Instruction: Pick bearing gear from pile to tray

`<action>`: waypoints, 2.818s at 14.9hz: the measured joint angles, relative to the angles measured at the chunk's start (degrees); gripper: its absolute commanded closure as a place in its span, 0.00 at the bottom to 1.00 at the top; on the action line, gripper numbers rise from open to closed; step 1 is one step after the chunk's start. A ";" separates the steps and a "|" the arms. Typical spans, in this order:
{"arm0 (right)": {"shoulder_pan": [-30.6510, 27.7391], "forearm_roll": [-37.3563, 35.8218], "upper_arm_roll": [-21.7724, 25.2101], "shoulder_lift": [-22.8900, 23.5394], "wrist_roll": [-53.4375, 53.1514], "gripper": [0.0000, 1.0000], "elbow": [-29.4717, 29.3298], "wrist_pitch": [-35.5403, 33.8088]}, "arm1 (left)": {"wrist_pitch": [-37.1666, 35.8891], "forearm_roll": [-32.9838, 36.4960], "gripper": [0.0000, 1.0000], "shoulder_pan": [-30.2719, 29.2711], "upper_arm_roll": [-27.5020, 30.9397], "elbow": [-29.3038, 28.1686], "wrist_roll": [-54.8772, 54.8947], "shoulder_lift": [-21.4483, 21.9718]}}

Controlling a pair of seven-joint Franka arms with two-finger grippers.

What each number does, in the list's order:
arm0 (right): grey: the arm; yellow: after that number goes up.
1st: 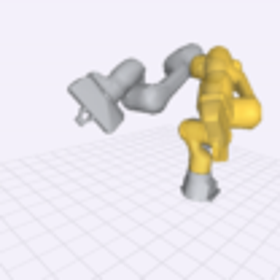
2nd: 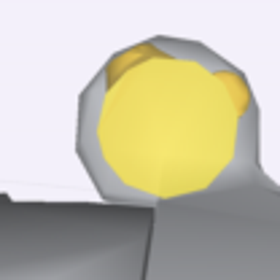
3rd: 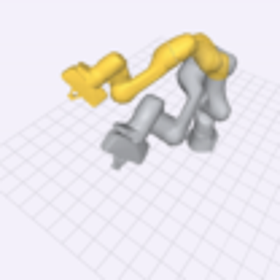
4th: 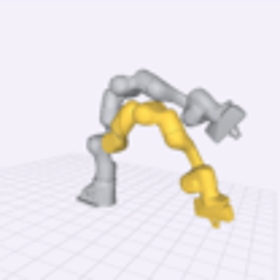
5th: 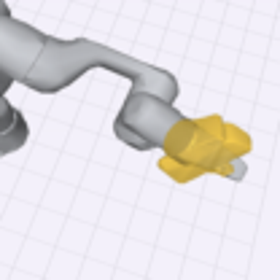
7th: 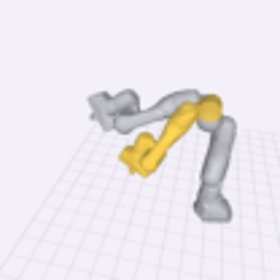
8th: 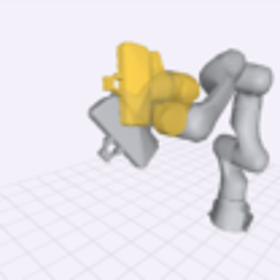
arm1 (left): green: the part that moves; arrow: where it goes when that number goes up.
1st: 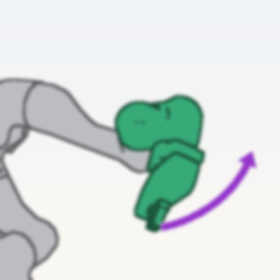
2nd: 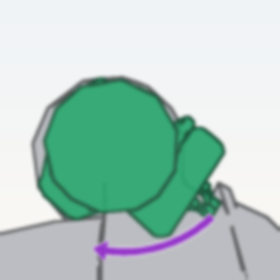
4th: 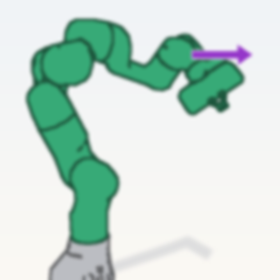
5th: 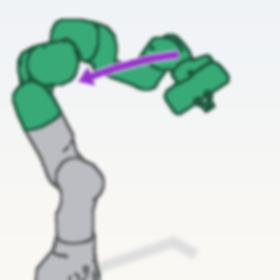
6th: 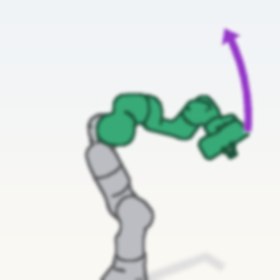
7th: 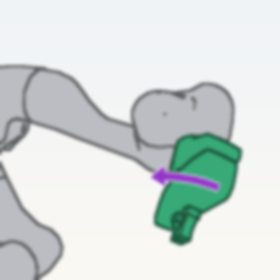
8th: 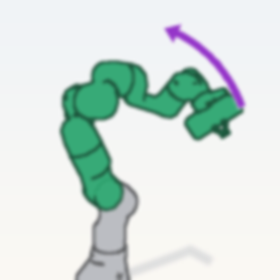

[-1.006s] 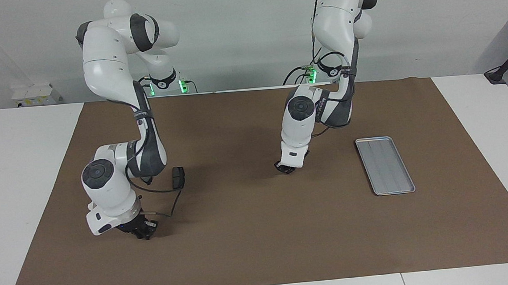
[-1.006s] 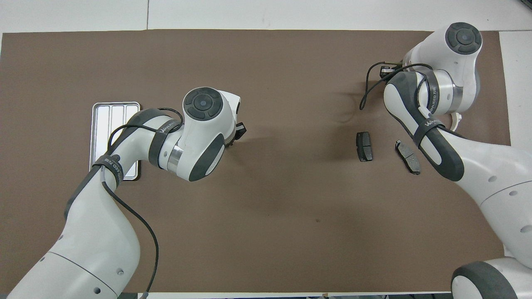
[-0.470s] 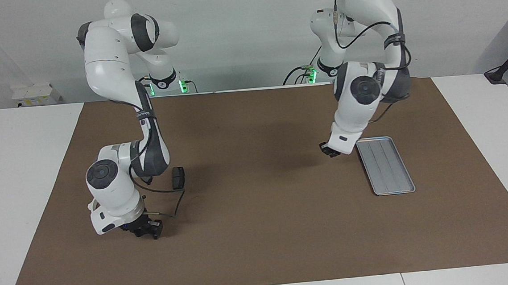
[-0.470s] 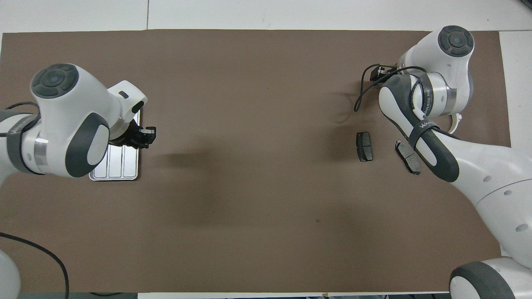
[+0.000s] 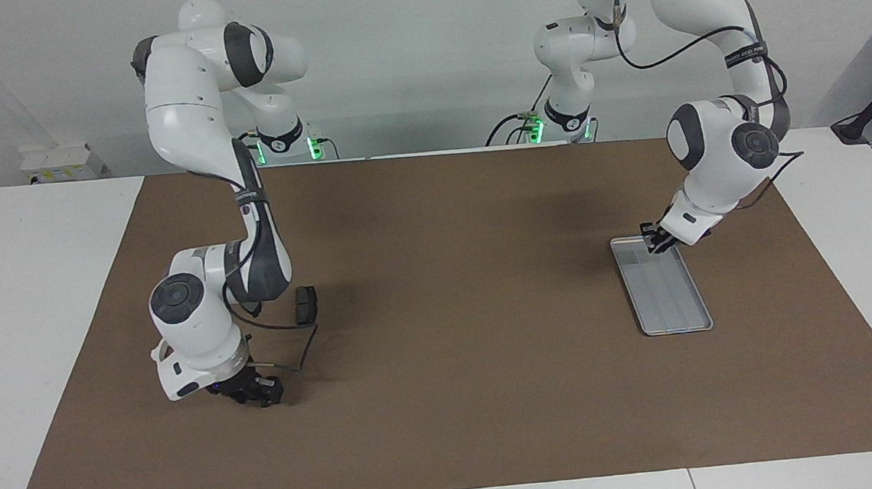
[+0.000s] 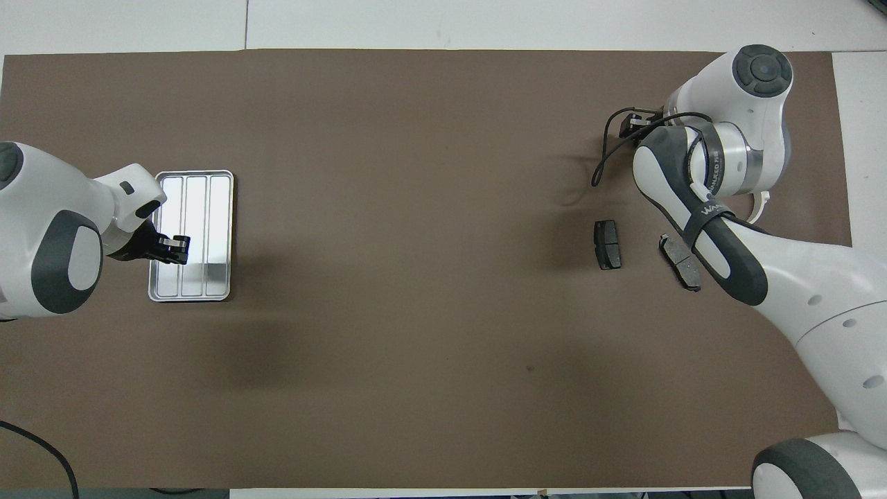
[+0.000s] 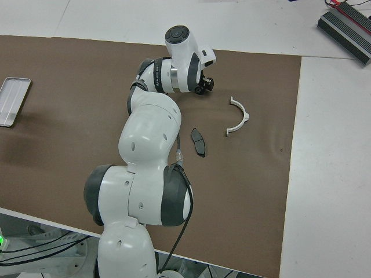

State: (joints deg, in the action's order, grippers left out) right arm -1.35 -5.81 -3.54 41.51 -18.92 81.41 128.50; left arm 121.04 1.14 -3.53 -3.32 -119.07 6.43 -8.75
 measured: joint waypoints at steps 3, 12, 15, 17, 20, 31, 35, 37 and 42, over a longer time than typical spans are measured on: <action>0.00 0.00 0.00 -0.01 0.00 1.00 0.02 -0.01 | 3.97 0.00 0.99 -0.70 -0.03 -3.61 0.00 0.99; 0.20 0.00 -0.79 -0.83 0.00 1.00 -6.75 -17.35 | 12.32 -0.06 0.85 -0.75 -0.46 -11.49 -5.29 2.55; 0.20 -0.01 -1.77 -1.83 0.00 1.00 -9.61 -22.81 | 12.47 -0.07 0.16 -0.75 -0.46 -11.72 -5.45 2.78; 0.24 -0.01 -3.93 -2.91 -2.11 1.00 -10.72 -25.74 | 12.47 -0.57 0.09 -0.75 -0.46 -11.64 -5.62 2.98; 1.82 -0.01 -8.32 -4.87 -12.26 1.00 -11.37 -29.55 | 12.44 -3.28 0.05 -0.75 -0.46 -10.56 -6.13 3.44; 24.95 1.95 -9.87 -3.89 -58.34 1.00 -13.75 -22.14 | 11.00 -4.00 0.00 -0.24 -1.33 -6.54 -11.01 3.53; 29.34 1.19 -9.29 1.63 -63.88 1.00 -13.69 -13.75 | 10.98 -4.05 0.00 0.03 -1.33 -6.54 -11.07 3.53; 29.69 0.94 -9.22 3.54 -64.14 1.00 -13.70 -10.71 | 10.98 -4.07 0.00 0.17 -1.33 -6.54 -11.63 3.53; 30.05 -0.37 -9.14 5.98 -64.24 1.00 -13.60 -4.90 | 10.99 -4.10 0.00 0.79 -1.39 -6.54 -12.32 3.53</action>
State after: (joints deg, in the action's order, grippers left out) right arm 28.70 -6.18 -12.68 47.49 -83.16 67.81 123.60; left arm 132.03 -2.95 -2.74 -4.70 -125.61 -5.89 -5.22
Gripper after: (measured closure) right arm 0.630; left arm 0.000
